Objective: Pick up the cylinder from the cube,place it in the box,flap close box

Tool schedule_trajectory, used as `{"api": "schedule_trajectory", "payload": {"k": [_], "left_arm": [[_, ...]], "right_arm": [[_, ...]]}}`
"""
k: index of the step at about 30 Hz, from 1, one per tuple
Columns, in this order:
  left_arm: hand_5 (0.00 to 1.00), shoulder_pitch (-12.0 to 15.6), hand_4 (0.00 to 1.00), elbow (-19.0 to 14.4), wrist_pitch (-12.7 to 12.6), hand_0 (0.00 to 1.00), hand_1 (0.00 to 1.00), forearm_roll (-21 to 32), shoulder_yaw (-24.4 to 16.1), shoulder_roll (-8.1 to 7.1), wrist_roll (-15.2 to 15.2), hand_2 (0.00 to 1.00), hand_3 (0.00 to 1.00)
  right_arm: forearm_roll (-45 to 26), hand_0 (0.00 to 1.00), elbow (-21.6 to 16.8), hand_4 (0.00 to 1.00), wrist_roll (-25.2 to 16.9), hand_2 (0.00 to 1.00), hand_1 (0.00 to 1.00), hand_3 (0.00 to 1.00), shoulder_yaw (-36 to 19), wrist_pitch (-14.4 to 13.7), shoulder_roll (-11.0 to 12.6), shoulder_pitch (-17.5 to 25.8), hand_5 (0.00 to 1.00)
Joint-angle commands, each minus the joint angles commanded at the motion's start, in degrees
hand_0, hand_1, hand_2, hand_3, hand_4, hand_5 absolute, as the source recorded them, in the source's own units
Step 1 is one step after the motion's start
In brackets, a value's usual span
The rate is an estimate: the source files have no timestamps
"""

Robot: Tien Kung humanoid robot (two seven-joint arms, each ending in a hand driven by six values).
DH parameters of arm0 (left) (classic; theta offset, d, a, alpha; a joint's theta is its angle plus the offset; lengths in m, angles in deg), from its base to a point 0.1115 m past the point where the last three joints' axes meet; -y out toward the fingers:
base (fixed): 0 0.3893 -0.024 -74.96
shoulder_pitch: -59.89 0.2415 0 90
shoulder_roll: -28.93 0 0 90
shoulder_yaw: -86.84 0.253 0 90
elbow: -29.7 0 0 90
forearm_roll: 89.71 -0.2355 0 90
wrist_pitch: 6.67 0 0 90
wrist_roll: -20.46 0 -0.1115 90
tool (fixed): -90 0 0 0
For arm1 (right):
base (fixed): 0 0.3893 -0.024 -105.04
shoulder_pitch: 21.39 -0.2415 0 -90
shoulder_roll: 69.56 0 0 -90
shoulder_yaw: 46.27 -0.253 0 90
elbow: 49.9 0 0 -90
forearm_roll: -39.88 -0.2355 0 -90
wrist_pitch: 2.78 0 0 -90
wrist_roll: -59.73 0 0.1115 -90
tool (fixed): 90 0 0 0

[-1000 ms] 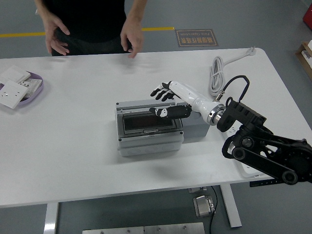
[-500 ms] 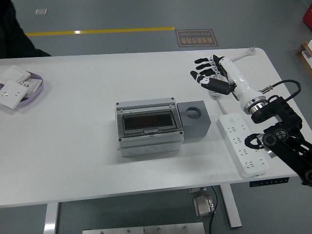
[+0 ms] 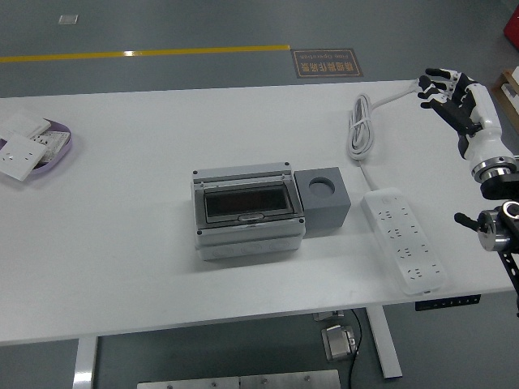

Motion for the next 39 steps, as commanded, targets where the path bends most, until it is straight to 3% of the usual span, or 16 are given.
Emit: {"api": "schedule_trajectory", "payload": {"k": [20, 39], "left_arm": [[0.253, 0.37, 0.722, 0.04, -0.21, 0.629, 0.647, 1.08, 1.13, 0.09, -0.25, 0.625, 0.668], [0.253, 0.3, 0.722, -0.02, -0.29, 0.629, 0.647, 0.96, 1.18, 0.19, -0.31, 0.625, 0.668]], "right_arm": [[-2.2, 0.568, 0.64, 0.695, -2.85, 0.61, 0.587, 0.648, -3.46, -2.15, -0.22, 1.82, 0.385], [-2.86, 0.567, 0.82, 0.673, -3.49, 0.61, 0.588, 0.651, -3.45, -2.69, -0.03, 1.83, 0.361]]}}
